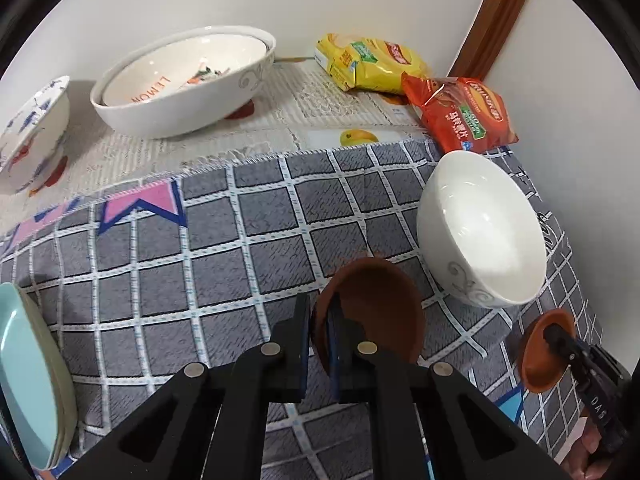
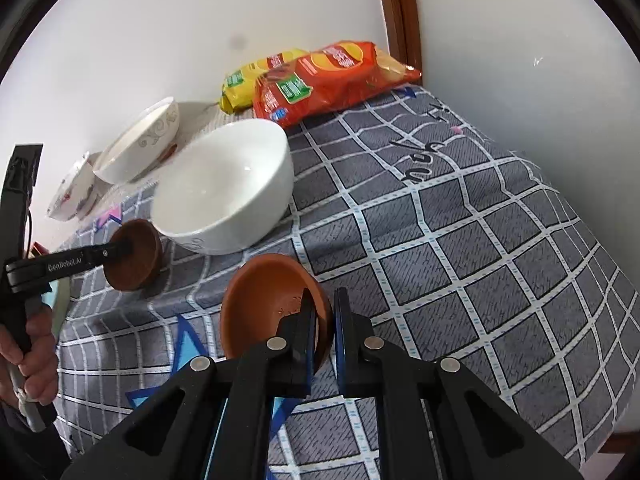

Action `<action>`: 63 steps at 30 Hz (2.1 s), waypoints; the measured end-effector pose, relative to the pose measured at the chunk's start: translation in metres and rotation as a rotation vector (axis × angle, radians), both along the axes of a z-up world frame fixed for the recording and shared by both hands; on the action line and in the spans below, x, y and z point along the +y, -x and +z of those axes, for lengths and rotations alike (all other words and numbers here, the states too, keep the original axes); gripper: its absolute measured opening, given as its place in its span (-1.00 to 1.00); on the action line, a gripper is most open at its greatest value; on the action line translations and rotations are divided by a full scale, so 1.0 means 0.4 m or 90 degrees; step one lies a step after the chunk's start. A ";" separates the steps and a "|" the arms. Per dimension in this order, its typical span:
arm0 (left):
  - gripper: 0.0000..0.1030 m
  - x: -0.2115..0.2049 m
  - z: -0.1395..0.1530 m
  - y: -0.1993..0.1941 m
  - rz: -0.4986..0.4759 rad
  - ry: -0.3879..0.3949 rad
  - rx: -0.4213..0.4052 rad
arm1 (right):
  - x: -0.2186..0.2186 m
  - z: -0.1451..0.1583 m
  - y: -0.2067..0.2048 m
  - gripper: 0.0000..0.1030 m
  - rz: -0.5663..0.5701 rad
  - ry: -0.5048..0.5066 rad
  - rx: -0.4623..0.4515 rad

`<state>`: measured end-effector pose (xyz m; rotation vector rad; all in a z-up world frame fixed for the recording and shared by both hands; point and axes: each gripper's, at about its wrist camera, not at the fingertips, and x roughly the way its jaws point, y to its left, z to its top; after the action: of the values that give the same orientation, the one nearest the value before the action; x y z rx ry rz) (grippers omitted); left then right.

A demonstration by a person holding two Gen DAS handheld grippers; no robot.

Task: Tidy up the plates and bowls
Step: 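Lower the right gripper's brown bowl into the white bowl while the left holds its brown bowl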

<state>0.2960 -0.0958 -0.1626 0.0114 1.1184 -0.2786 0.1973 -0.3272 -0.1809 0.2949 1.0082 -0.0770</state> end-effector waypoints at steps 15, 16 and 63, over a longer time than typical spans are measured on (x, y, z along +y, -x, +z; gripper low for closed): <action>-0.84 0.143 0.115 0.027 0.060 0.007 -0.049 | 0.043 0.161 -0.061 -0.84 0.018 0.010 -0.069; -0.84 0.152 0.118 0.027 0.064 0.006 -0.050 | 0.050 0.162 -0.074 -0.84 0.022 0.009 -0.069; -0.84 0.175 0.060 -0.050 0.062 0.031 -0.031 | 0.164 -0.017 -0.339 -0.81 0.085 0.171 0.074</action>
<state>0.3161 -0.0258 -0.1386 -0.0788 1.0603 -0.2164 0.3330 -0.2616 -0.1877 -0.0231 1.1157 -0.1087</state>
